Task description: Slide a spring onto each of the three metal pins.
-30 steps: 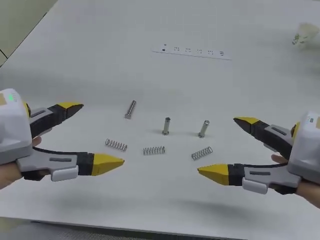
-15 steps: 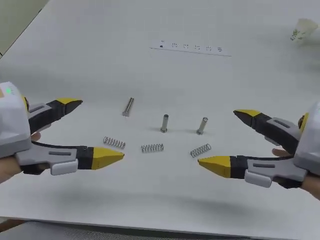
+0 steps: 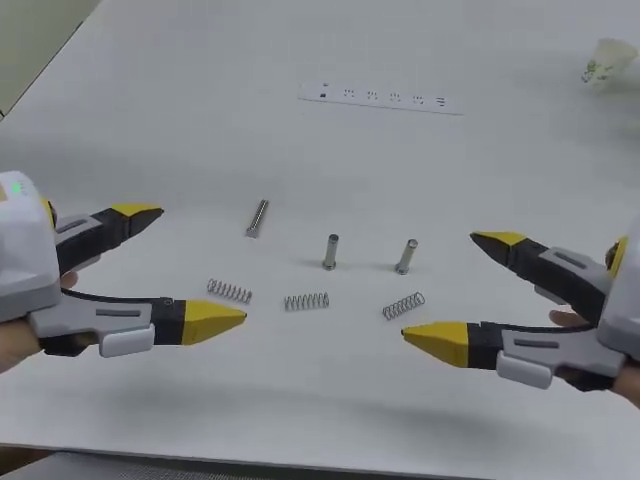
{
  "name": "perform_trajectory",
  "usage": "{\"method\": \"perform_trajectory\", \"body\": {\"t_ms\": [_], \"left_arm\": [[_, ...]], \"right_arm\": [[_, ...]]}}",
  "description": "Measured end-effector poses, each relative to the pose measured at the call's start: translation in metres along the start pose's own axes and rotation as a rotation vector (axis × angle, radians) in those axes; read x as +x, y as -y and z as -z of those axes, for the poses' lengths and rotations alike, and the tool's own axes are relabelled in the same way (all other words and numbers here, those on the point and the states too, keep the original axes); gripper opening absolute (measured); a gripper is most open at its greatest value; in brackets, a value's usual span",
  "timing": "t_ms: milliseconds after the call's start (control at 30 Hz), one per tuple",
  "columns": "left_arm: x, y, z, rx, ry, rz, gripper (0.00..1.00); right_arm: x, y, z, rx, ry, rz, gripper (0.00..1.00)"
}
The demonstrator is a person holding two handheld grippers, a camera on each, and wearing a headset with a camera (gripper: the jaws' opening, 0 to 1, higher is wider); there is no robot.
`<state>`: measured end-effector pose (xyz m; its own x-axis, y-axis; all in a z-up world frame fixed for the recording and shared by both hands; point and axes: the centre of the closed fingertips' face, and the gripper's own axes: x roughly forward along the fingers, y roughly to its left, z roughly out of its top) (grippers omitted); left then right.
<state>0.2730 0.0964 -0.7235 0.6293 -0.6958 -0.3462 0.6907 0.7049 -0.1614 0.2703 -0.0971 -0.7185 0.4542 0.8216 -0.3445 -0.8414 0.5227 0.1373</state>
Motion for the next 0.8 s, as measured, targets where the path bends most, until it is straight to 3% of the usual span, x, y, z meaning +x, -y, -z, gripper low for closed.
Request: {"method": "perform_trajectory", "body": {"t_ms": [367, 600, 800], "left_arm": [[0.004, -0.004, -0.006, -0.019, 0.001, -0.003, 0.9], [0.006, -0.01, -0.01, -0.068, 0.012, -0.012, 0.85], [0.014, -0.02, -0.009, -0.087, -0.044, -0.027, 0.8]], "right_arm": [[-0.002, 0.003, 0.001, -0.003, -0.011, 0.009, 0.88], [-0.002, 0.002, 0.0, -0.003, -0.009, 0.007, 0.88], [-0.005, 0.001, 0.003, -0.003, -0.013, 0.01, 0.87]]}}
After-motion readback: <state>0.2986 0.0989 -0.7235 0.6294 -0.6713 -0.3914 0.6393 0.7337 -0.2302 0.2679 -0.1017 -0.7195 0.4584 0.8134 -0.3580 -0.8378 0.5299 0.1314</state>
